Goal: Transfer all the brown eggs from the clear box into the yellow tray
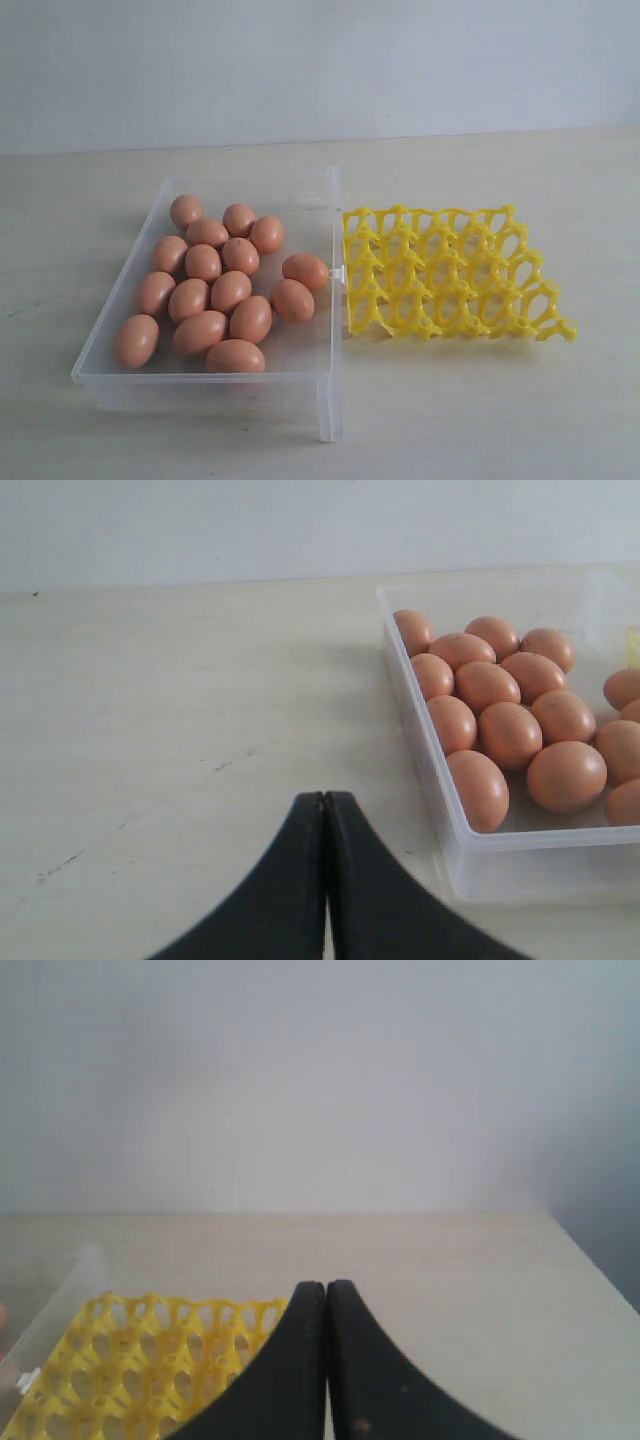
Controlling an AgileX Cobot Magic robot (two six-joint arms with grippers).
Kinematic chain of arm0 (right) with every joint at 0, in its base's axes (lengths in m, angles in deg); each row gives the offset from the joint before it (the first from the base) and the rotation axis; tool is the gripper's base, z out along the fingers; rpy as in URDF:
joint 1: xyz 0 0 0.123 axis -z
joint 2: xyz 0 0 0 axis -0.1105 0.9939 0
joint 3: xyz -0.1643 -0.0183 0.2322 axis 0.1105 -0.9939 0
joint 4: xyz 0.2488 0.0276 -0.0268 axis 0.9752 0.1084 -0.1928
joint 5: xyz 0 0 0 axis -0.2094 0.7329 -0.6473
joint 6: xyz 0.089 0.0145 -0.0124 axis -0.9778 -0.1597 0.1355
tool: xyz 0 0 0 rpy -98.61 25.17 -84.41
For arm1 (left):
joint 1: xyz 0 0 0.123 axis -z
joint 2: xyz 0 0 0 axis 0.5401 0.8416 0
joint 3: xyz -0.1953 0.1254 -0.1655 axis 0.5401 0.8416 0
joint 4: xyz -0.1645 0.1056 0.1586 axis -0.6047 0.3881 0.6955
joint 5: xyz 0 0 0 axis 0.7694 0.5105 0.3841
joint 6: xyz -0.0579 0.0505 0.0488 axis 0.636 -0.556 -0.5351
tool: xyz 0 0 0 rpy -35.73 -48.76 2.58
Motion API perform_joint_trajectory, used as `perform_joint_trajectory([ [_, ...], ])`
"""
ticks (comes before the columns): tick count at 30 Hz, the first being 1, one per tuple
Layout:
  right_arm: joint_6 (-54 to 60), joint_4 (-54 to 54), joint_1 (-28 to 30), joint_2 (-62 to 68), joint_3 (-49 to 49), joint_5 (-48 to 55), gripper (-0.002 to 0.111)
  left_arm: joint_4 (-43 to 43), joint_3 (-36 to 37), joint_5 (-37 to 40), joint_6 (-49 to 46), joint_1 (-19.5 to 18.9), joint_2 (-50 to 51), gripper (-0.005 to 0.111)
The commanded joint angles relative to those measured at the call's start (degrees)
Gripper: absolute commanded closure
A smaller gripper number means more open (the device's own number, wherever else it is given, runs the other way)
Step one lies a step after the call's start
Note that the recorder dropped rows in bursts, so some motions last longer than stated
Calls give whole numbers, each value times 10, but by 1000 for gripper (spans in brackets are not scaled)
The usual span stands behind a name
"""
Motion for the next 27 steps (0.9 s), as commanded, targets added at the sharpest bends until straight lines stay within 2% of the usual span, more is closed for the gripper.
perform_joint_trajectory([
  [1,50,53,2,94,83,81,108,-1,-2,-6,1,-1,-3,107],
  [4,77,112,2,172,131,121,108,-1,-2,-6,1,-1,-3,107],
  [10,88,201,2,387,230,309,108,-1,-2,-6,1,-1,-3,107],
  [13,114,210,-26,479,260,321,108,-1,-2,-6,1,-1,-3,107],
  [18,164,228,-135,585,283,240,108,-1,-2,-6,1,-1,-3,107],
  [23,179,217,-294,632,296,143,108,-1,-2,-6,1,-1,-3,107],
  [27,147,186,-393,673,346,137,102,-1,-2,-6,1,-1,-3,107],
])
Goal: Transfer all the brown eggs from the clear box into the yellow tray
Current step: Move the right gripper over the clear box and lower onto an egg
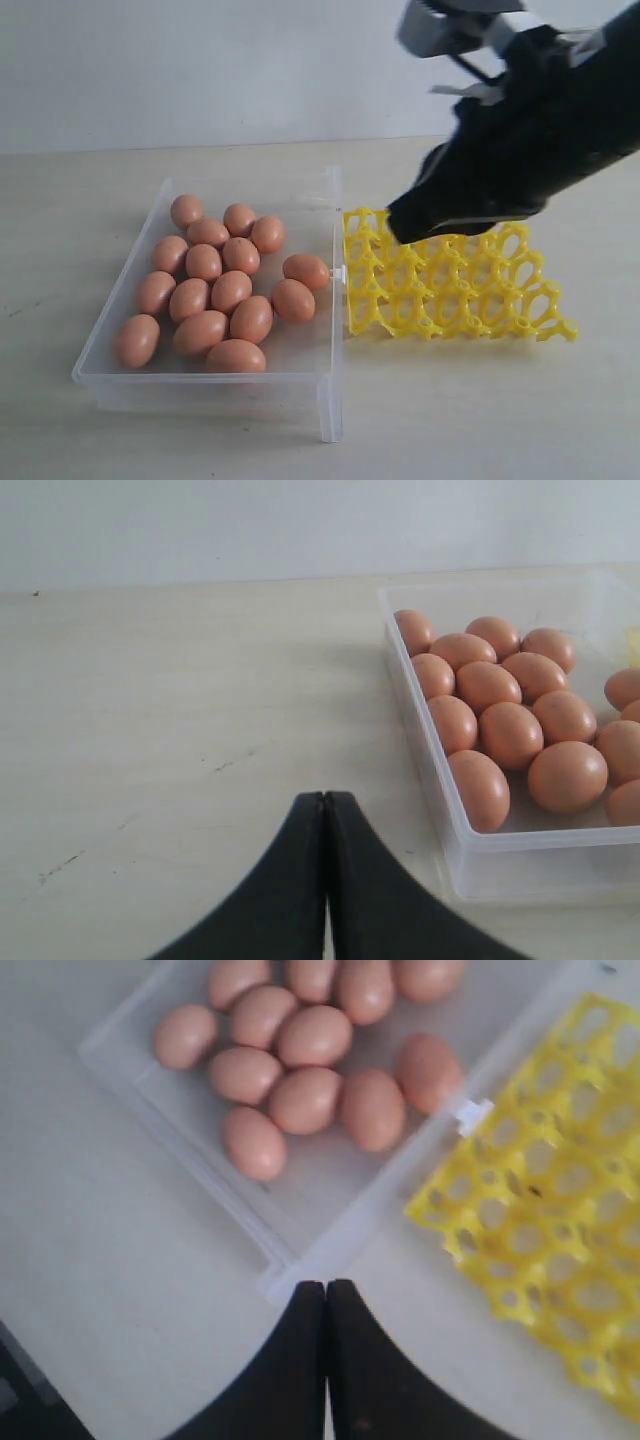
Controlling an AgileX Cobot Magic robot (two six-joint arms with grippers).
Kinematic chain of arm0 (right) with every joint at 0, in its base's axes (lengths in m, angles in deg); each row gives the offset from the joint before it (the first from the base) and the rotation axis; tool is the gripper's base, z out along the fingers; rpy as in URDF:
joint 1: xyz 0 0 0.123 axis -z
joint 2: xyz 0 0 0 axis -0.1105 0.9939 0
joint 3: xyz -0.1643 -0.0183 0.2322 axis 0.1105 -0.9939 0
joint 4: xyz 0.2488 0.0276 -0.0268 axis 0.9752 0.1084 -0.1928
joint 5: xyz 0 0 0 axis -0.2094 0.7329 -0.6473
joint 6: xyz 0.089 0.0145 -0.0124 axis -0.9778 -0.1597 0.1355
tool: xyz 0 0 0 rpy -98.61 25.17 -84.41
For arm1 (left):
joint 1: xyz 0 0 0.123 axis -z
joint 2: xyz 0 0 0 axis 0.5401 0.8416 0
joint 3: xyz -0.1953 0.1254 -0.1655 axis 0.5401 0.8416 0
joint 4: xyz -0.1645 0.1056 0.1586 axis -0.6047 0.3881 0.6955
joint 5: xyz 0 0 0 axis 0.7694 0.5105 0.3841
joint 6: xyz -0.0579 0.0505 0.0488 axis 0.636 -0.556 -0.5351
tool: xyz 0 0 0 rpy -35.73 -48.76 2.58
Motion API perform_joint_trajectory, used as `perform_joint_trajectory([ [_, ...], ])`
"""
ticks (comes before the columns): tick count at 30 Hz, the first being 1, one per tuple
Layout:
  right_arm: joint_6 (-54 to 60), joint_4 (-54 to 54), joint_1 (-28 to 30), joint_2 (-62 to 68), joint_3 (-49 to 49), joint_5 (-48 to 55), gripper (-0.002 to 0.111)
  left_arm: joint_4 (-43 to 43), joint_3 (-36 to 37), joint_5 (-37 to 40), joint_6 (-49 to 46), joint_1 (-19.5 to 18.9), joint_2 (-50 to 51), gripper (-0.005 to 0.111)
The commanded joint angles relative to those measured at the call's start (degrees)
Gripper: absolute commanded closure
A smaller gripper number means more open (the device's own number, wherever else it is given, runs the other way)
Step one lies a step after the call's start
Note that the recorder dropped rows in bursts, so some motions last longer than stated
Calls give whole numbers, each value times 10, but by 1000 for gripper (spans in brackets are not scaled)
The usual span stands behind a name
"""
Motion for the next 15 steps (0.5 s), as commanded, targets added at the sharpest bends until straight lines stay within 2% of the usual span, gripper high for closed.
perform_joint_trajectory([
  [1,-33,-42,-109,50,62,-21,99,-1,-2,-6,1,-1,-3,107],
  [4,-70,-108,-163,104,133,-11,82,-1,-2,-6,1,-1,-3,107],
  [7,-95,-161,-181,166,210,19,62,-1,-2,-6,1,-1,-3,107],
  [9,-114,-187,-185,213,258,43,52,-1,-2,-6,1,-1,-3,107],
  [12,-117,-199,-186,294,333,77,53,-1,-2,-6,1,-1,-3,107],
  [15,-113,-203,-186,367,412,111,63,-1,-2,-6,1,-1,-3,107],
])
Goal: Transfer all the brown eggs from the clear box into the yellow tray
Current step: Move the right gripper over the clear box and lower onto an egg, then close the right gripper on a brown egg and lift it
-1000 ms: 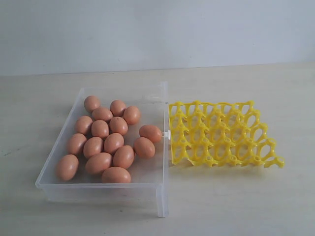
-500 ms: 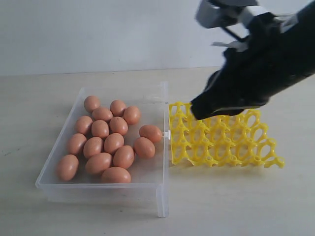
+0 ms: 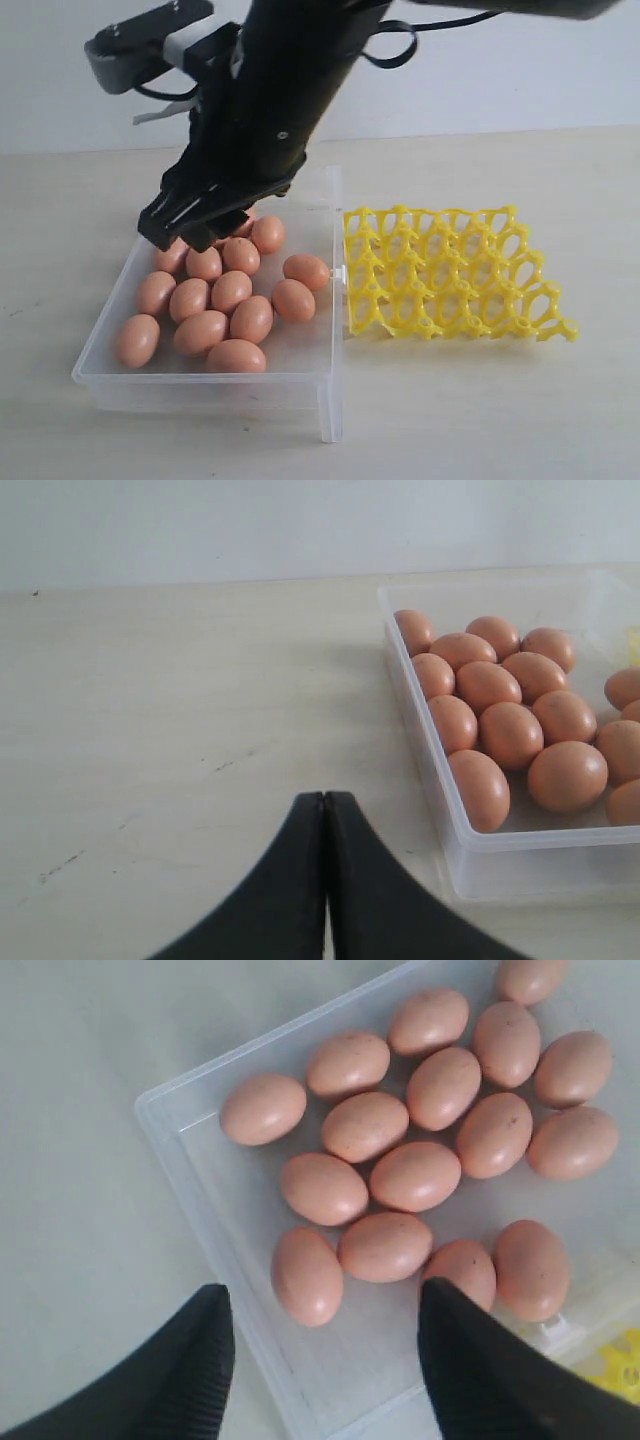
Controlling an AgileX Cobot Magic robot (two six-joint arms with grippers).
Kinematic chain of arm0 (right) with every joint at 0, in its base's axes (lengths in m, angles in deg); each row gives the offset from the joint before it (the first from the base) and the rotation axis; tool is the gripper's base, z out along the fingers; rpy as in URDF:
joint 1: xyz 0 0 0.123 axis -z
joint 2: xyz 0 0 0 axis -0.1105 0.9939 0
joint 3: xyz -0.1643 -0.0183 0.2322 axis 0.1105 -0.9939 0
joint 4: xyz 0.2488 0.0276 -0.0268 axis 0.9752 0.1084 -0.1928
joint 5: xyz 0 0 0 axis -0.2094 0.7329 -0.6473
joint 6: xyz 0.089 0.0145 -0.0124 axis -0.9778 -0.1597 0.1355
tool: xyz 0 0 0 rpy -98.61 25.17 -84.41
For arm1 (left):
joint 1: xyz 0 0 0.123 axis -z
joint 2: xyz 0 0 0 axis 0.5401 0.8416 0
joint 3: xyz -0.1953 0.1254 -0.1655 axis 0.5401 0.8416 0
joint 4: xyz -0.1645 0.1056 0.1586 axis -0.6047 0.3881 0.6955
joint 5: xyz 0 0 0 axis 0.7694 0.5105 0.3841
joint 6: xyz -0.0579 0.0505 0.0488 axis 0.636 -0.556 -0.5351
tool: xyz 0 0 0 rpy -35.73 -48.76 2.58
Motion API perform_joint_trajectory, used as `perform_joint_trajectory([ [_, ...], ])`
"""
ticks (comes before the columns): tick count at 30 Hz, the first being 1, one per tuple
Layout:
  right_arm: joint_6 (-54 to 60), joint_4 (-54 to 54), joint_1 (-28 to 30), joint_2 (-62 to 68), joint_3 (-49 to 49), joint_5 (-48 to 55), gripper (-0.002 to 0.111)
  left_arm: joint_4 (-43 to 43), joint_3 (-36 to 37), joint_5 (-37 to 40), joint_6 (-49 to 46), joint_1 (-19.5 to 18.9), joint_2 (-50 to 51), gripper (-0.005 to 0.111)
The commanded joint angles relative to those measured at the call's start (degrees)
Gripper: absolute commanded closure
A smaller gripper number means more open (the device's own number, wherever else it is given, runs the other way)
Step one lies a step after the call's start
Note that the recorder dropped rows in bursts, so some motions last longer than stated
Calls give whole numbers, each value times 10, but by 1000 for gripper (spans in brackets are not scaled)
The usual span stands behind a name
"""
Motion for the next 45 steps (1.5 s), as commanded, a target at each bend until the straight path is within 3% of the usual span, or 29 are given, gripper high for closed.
perform_joint_trajectory([
  [1,2,-15,-2,108,115,57,67,-1,-2,-6,1,-1,-3,107],
  [3,2,-17,-2,156,172,89,72,-1,-2,-6,1,-1,-3,107],
  [8,-29,-34,9,220,230,104,67,-1,-2,-6,1,-1,-3,107],
  [23,-44,-91,51,260,230,130,54,-1,-2,-6,1,-1,-3,107],
  [37,-65,-77,57,332,230,130,53,-1,-2,-6,1,-1,-3,107],
  [45,-109,-65,57,257,230,130,56,-1,-2,-6,1,-1,-3,107],
])
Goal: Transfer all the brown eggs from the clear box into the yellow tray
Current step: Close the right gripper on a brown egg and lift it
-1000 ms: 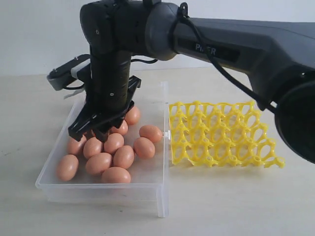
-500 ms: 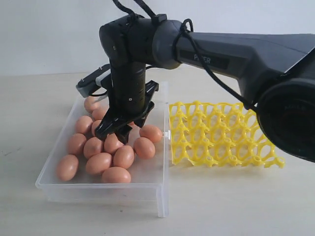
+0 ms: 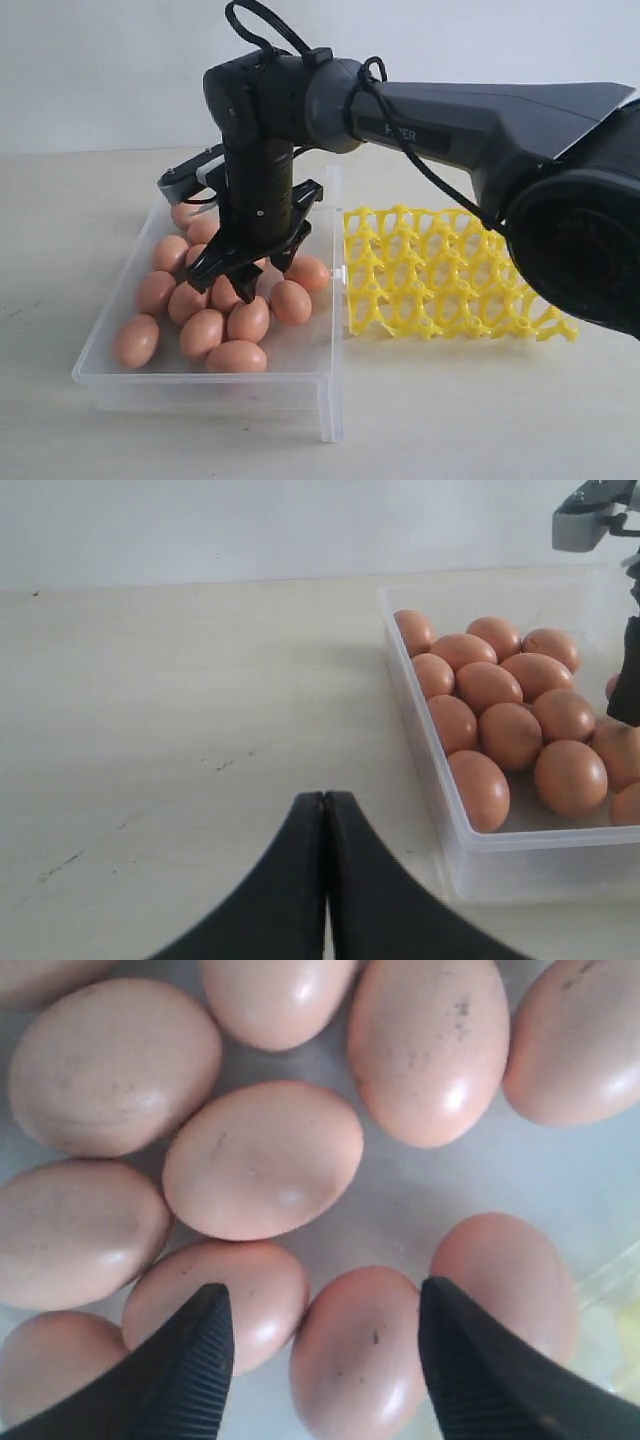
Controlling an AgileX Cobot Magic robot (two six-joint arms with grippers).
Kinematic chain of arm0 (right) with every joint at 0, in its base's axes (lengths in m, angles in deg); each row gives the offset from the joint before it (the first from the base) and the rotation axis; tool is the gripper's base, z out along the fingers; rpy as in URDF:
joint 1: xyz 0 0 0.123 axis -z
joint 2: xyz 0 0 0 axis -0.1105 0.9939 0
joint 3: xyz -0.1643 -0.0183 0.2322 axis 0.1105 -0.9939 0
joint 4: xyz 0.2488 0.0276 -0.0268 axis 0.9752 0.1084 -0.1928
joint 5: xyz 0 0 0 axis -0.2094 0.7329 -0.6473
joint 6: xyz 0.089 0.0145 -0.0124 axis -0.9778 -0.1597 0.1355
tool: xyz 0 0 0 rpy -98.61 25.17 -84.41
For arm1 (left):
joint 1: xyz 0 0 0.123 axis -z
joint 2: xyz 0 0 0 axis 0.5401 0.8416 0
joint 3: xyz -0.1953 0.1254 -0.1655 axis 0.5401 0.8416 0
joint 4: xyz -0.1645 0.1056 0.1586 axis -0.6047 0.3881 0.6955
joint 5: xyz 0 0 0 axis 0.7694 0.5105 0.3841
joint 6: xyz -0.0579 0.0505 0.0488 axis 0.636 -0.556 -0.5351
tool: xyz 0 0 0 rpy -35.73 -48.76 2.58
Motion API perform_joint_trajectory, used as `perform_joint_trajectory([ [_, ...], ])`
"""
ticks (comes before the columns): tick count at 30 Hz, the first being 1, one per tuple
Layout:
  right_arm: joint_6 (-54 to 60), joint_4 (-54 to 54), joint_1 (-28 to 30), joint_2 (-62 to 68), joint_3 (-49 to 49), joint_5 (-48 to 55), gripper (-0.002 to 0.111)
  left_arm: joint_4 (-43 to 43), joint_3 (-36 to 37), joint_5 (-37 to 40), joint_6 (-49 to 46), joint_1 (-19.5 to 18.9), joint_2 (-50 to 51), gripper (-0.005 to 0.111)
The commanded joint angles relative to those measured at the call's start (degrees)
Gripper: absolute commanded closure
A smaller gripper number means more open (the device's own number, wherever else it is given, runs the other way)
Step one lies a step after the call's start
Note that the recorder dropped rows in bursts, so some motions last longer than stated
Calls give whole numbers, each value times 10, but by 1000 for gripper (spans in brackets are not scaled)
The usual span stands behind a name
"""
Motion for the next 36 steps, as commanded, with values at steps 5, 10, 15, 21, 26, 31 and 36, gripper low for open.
perform_joint_trajectory([
  [5,-46,-17,17,-50,-1,6,56,-1,-2,-6,1,-1,-3,107],
  [10,-56,0,23,-13,-1,6,56,-1,-2,-6,1,-1,-3,107],
  [15,-56,4,26,16,-1,6,56,-1,-2,-6,1,-1,-3,107],
  [21,-56,20,29,30,-2,6,56,-1,-2,-6,1,-1,-3,107],
  [26,-56,48,29,38,-7,6,56,-1,-2,-6,1,-1,-3,107],
  [31,-56,52,29,42,-7,6,56,-1,-2,-6,1,-1,-3,107],
  [36,-45,74,29,42,-7,6,75,-1,-2,-6,1,-1,-3,107],
])
